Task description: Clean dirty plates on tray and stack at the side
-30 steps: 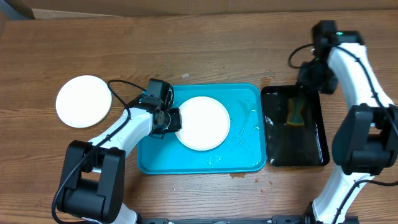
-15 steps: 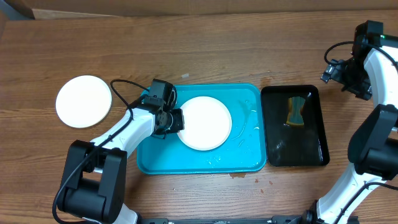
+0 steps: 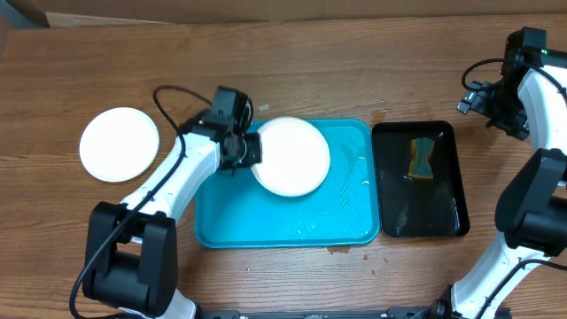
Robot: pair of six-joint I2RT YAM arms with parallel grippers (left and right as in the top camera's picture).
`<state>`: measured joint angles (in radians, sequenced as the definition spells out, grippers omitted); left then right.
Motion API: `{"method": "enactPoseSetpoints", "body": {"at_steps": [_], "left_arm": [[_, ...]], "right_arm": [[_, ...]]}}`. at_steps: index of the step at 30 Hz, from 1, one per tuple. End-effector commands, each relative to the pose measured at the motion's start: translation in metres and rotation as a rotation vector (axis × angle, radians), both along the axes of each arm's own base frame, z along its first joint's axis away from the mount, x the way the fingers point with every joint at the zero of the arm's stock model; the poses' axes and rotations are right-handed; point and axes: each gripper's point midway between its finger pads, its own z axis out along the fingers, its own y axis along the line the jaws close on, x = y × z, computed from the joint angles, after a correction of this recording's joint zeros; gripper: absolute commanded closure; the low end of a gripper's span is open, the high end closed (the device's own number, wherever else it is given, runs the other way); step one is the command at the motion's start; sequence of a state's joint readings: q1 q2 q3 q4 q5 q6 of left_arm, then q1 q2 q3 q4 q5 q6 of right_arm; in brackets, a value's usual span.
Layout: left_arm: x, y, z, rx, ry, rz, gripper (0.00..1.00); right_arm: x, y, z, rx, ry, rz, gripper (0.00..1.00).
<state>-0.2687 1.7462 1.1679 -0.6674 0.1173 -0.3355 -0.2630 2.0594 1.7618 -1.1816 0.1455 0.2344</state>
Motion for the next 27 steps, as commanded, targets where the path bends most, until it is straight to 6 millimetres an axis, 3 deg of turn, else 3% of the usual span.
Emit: {"method": "enactPoseSetpoints", "body": {"at_steps": [1, 10, 14, 20, 27], "left_arm": [[0.024, 0.001, 0.025, 0.054, -0.091, -0.056, 0.96], [0.052, -0.009, 0.067, 0.024, -0.194, -0.048, 0.96], [0.06, -0.023, 0.085, 0.01, -0.241, -0.071, 0.96], [0.062, -0.066, 0.101, -0.025, -0.322, -0.132, 0.96], [0.051, -0.129, 0.117, -0.015, -0.443, -0.212, 0.96]], "right_arm": [[0.005, -0.003, 0.02, -0.021, -0.051, -0.004, 0.0], [0.005, -0.003, 0.02, -0.021, -0.051, -0.004, 0.0], [0.005, -0.003, 0.02, -0.021, -0.051, -0.004, 0.0], [0.005, -0.003, 0.02, -0.021, -0.051, -0.004, 0.0], [0.005, -0.003, 0.02, -0.021, -0.051, -0.004, 0.0]]}}
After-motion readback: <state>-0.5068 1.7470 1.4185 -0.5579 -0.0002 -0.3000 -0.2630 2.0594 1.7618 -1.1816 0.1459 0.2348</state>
